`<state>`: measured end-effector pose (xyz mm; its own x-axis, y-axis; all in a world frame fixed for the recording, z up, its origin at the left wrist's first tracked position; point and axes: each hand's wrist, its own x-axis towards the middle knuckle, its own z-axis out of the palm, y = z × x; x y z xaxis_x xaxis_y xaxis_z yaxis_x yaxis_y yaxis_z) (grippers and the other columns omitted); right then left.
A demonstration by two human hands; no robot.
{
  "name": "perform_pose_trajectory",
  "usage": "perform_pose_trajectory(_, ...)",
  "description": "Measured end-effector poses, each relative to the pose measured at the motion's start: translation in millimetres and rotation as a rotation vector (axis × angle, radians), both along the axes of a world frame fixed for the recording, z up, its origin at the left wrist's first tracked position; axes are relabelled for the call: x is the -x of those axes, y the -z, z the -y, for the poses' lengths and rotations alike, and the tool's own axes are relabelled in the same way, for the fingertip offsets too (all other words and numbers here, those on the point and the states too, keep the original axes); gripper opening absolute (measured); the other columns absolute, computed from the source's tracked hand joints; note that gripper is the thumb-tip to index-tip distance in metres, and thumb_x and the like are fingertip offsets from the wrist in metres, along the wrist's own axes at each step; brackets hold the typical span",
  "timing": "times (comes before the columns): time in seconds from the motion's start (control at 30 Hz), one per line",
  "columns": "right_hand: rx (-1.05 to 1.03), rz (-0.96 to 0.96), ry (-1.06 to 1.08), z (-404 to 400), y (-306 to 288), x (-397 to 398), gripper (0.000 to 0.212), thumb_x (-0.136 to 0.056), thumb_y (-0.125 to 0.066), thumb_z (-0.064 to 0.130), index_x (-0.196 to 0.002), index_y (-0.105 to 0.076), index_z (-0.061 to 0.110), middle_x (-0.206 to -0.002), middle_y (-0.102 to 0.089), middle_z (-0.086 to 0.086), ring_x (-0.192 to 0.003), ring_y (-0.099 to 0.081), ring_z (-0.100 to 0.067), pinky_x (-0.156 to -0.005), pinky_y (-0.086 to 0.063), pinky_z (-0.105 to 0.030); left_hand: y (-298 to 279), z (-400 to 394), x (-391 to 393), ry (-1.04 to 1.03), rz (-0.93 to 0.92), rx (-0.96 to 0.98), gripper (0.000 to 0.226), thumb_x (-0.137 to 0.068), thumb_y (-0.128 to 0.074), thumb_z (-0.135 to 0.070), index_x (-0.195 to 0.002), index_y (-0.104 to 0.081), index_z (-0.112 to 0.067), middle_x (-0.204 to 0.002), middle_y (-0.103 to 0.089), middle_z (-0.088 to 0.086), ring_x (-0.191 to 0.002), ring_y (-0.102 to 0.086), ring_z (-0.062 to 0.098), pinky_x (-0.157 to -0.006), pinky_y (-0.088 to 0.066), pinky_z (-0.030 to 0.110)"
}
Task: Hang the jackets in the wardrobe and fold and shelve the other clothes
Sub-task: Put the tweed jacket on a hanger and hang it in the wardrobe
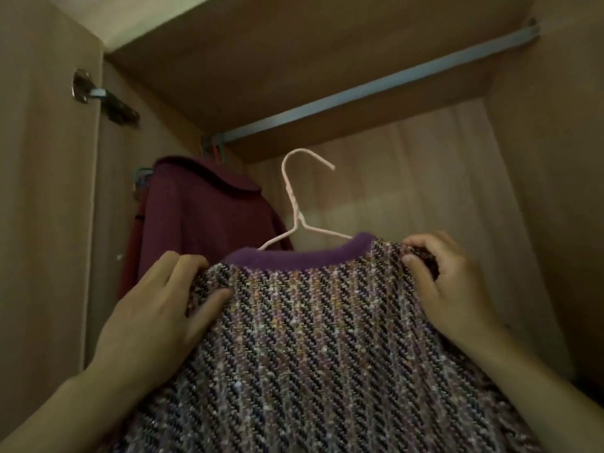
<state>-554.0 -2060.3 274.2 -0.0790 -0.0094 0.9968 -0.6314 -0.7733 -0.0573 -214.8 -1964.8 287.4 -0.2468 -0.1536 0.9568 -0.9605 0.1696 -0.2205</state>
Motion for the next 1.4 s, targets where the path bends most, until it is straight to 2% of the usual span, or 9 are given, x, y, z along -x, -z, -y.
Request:
perform_pose_trajectory(0.23,0.125,-0.014,0.064,70.1,-69.0,-35.1,0.018,-0.094,-0.047,0.021,-0.104,-0.059,0.012,-0.097,-0.051,0.004,-0.094,-0.053,-0.024,-0.085,-0.042,-0.045,-53.1,37.8,-21.0,-0.077,0.050,0.140,0.029,-0.094,-0.038,-0.045,-0.102,-0.050,-0.019,-0.088,-0.042,-0.003,-0.064,-0.047,0.023,-0.049,-0.046,0.041)
perform_pose_trajectory(0.37,0.128,-0.004,0.103,114.8,-106.0,-60.7,0.021,-0.093,-0.043,0.025,-0.105,-0.058,0.015,-0.098,-0.048,0.007,-0.098,-0.051,-0.026,-0.083,-0.026,-0.035,-85.8,55.0,-34.0,-0.153,0.060,0.207,0.024,-0.097,-0.046,-0.041,-0.097,-0.052,-0.018,-0.084,-0.041,-0.001,-0.059,-0.046,0.024,-0.045,-0.046,0.041)
perform_pose_trajectory(0.57,0.160,0.023,-0.056,168.8,-162.9,-100.2,0.012,-0.093,-0.040,0.027,-0.100,-0.050,0.024,-0.099,-0.048,0.006,-0.101,-0.049,-0.024,-0.084,-0.030,-0.039,-142.7,71.0,-45.1,-0.232,0.133,0.316,0.023,-0.093,-0.046,-0.037,-0.099,-0.055,-0.016,-0.087,-0.038,-0.004,-0.069,-0.041,0.018,-0.057,-0.040,0.033)
perform_pose_trajectory(0.7,0.208,0.014,-0.163,200.8,-202.3,-129.1,0.005,-0.097,-0.043,0.023,-0.098,-0.047,0.027,-0.100,-0.046,0.005,-0.102,-0.047,-0.022,-0.089,-0.036,-0.046,-174.0,79.4,-63.0,-0.245,0.176,0.375,0.015,-0.095,-0.048,-0.033,-0.098,-0.055,-0.020,-0.088,-0.047,0.000,-0.073,-0.052,0.026,-0.062,-0.050,0.044)
perform_pose_trajectory(0.93,0.112,-0.007,-0.250,270.0,-291.0,-192.7,0.009,-0.099,-0.048,0.018,-0.104,-0.055,0.020,-0.107,-0.053,0.000,-0.108,-0.047,-0.022,-0.090,-0.031,-0.038,-241.4,117.3,-91.4,-0.449,0.150,0.371,0.021,-0.100,-0.038,-0.033,-0.101,-0.055,-0.022,-0.088,-0.048,0.005,-0.066,-0.053,0.031,-0.058,-0.051,0.046)
perform_pose_trajectory(1.0,0.085,-0.030,-0.314,287.4,-308.6,-210.5,0.011,-0.100,-0.048,0.017,-0.107,-0.056,0.016,-0.109,-0.055,-0.005,-0.109,-0.050,-0.026,-0.093,-0.038,-0.043,-257.5,125.6,-95.1,-0.555,0.180,0.347,0.018,-0.097,-0.042,-0.028,-0.100,-0.057,-0.019,-0.085,-0.049,0.007,-0.064,-0.051,0.030,-0.054,-0.047,0.041)
perform_pose_trajectory(1.1,0.037,-0.083,-0.374,311.1,-316.3,-233.7,0.013,-0.101,-0.047,0.016,-0.109,-0.057,0.013,-0.112,-0.054,-0.008,-0.109,-0.050,-0.027,-0.091,-0.041,-0.039,-261.1,140.5,-92.4,-0.683,0.213,0.308,0.007,-0.093,-0.055,-0.019,-0.097,-0.061,-0.016,-0.082,-0.053,0.008,-0.056,-0.042,0.023,-0.049,-0.025,0.028)
perform_pose_trajectory(1.23,-0.040,-0.049,-0.454,341.1,-310.8,-253.8,0.012,-0.102,-0.045,0.019,-0.110,-0.053,0.017,-0.117,-0.055,-0.007,-0.108,-0.052,-0.027,-0.098,-0.041,-0.046,-261.8,161.1,-95.0,-0.637,0.207,0.272,0.022,-0.098,-0.040,-0.032,-0.104,-0.057,-0.020,-0.090,-0.049,0.005,-0.066,-0.050,0.023,-0.056,-0.046,0.039)
perform_pose_trajectory(1.4,-0.065,-0.004,-0.503,361.1,-302.2,-262.5,0.013,-0.103,-0.043,0.020,-0.111,-0.052,0.015,-0.111,-0.059,-0.007,-0.102,-0.055,-0.024,-0.089,-0.045,-0.040,-267.0,176.5,-86.4,-0.666,0.262,0.268,0.025,-0.099,-0.033,-0.035,-0.100,-0.054,-0.021,-0.088,-0.045,0.002,-0.067,-0.047,0.020,-0.060,-0.048,0.040)
